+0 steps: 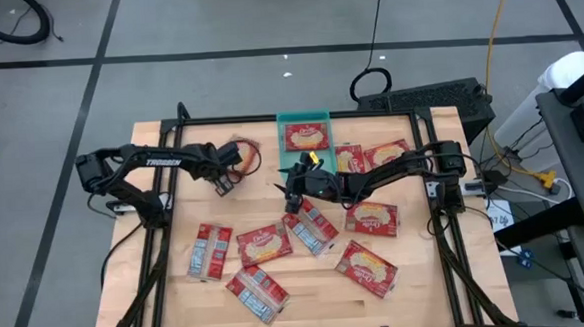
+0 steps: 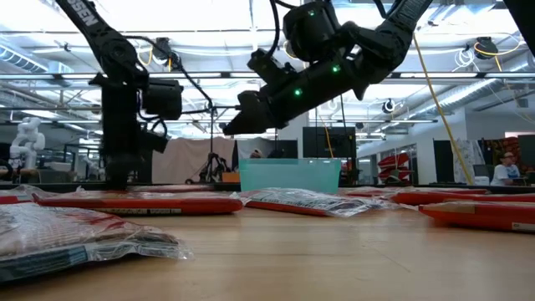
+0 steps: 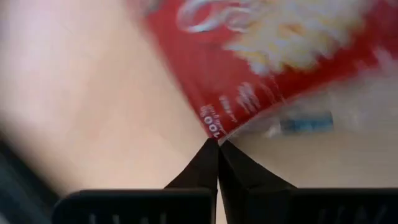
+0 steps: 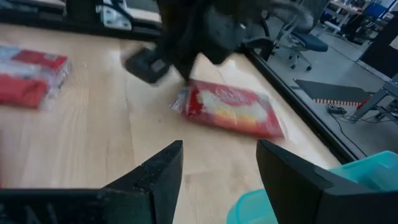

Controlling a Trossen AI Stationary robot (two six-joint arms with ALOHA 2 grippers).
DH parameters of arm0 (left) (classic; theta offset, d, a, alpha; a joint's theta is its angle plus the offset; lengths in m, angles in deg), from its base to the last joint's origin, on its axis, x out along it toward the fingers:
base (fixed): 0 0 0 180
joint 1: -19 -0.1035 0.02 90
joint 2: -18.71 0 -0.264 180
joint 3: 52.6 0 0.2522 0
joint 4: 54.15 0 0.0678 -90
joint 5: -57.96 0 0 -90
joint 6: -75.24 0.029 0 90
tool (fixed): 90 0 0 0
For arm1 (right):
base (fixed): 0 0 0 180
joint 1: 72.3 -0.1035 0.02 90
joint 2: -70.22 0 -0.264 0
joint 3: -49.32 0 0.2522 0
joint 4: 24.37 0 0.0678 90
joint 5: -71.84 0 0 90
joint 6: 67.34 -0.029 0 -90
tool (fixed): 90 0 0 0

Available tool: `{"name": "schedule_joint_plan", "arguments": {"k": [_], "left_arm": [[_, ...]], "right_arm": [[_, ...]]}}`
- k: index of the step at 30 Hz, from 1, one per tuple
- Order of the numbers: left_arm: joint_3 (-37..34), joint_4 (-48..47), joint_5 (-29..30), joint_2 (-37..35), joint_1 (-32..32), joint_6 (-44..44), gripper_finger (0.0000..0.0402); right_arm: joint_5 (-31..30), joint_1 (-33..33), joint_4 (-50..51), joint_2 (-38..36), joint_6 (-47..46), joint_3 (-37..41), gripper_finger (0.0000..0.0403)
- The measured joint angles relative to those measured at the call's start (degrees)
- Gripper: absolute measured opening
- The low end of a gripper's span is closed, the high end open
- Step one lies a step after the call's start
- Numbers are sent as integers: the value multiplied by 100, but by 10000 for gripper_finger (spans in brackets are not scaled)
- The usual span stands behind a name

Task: Sort popcorn bags into baskets
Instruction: Put the red popcorn bag into the blue bin

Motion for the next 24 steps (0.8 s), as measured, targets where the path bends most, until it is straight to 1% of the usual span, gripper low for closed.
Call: {"name": "schedule_joint_plan", "arguments": {"k": [3,8,12,14,15,18,20,24], "left_arm": [[161,88,721,-162,264,143,3],[261,176,1445,-513,602,458,2],[275,303,1981,-958,833,748,1],[275,338,2225,-1260,941,949,1],[281,418,2322,-1414,1003,1076,1],[280,626,2372,-1882,1139,1505,1],[282,934,2387,-2200,1249,1830,1],[282,1471,2345,-2693,1507,2559,0]], "right_arm": [[-6,-2,-163,0,-24,-1,197],[-6,58,-57,0,-373,-172,197],[-2,211,159,0,-654,-280,197],[139,314,124,-6,-793,-286,197],[291,378,124,-39,-864,-286,197],[795,566,-16,-72,-1154,-299,197],[1107,664,-18,-70,-1317,-302,197],[1512,730,-59,-68,-1407,-313,197]]}}
